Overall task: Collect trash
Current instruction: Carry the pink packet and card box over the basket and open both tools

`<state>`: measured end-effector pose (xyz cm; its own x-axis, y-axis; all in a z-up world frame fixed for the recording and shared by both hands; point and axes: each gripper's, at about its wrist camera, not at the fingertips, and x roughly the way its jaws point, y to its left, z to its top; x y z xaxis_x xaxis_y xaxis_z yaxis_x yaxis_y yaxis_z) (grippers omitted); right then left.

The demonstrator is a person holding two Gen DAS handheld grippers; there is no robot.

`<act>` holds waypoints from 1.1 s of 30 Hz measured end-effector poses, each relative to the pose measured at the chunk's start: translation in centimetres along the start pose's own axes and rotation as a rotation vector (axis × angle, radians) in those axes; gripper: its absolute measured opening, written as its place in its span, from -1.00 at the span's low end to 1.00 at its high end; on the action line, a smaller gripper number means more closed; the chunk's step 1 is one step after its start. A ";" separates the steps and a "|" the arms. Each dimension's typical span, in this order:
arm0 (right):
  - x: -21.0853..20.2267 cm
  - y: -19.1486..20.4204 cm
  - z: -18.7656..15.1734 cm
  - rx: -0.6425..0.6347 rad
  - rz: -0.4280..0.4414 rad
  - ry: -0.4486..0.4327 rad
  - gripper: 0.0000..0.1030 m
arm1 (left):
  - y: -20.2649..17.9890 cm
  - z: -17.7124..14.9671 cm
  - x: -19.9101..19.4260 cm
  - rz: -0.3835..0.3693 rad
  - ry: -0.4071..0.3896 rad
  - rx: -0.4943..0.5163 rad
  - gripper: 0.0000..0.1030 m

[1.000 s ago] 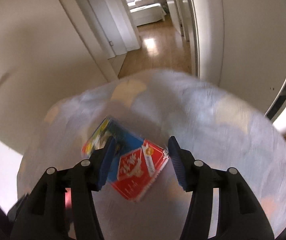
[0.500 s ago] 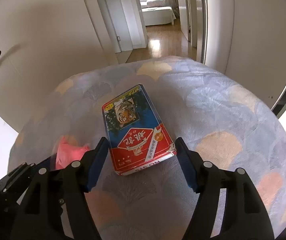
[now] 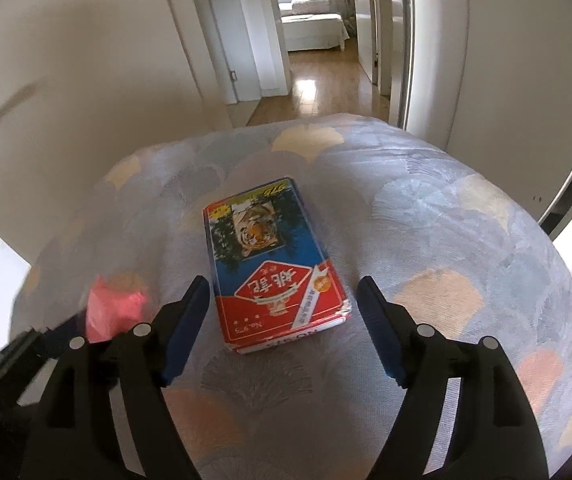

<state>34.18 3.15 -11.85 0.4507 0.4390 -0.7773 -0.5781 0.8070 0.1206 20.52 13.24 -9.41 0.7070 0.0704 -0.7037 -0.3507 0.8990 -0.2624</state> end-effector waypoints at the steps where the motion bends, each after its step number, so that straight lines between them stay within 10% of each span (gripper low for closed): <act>1: 0.1 0.2 0.0 -0.013 -0.016 0.003 0.41 | 0.1 0.0 0.0 0.002 0.001 -0.003 0.07; 17: -4.2 -1.4 -2.3 0.067 -0.090 -0.072 0.22 | -2.3 -0.3 -1.4 -0.015 -0.061 0.091 0.07; 33: -22.2 -9.4 -12.5 0.280 -0.329 -0.298 0.22 | -15.4 -3.5 -9.7 -0.307 -0.154 0.362 0.07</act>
<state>21.09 -19.13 -3.47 0.7754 0.2050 -0.5973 -0.1878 0.9779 0.0917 16.94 -2.75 -0.85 0.8361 -0.1831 -0.5171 0.1048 0.9786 -0.1771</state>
